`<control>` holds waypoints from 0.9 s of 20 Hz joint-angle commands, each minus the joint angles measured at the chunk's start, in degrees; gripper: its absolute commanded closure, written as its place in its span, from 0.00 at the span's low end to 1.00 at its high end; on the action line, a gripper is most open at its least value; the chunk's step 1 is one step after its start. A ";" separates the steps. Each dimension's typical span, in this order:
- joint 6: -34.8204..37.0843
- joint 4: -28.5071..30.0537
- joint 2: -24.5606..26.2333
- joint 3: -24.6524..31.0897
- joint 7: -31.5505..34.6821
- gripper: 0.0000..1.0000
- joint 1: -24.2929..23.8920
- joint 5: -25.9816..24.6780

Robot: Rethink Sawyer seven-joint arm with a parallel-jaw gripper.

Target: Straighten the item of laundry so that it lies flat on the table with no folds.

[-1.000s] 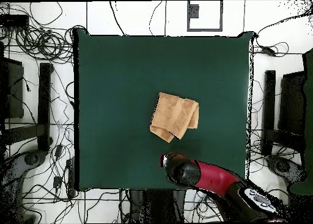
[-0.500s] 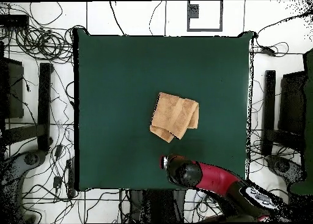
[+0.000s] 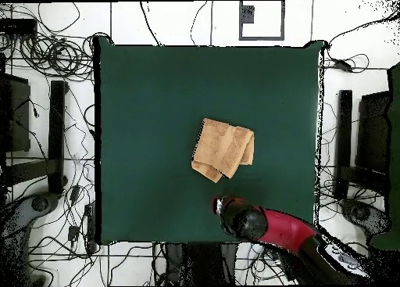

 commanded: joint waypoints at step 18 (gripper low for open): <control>5.43 -8.92 0.70 8.56 0.44 0.00 -0.50 -2.03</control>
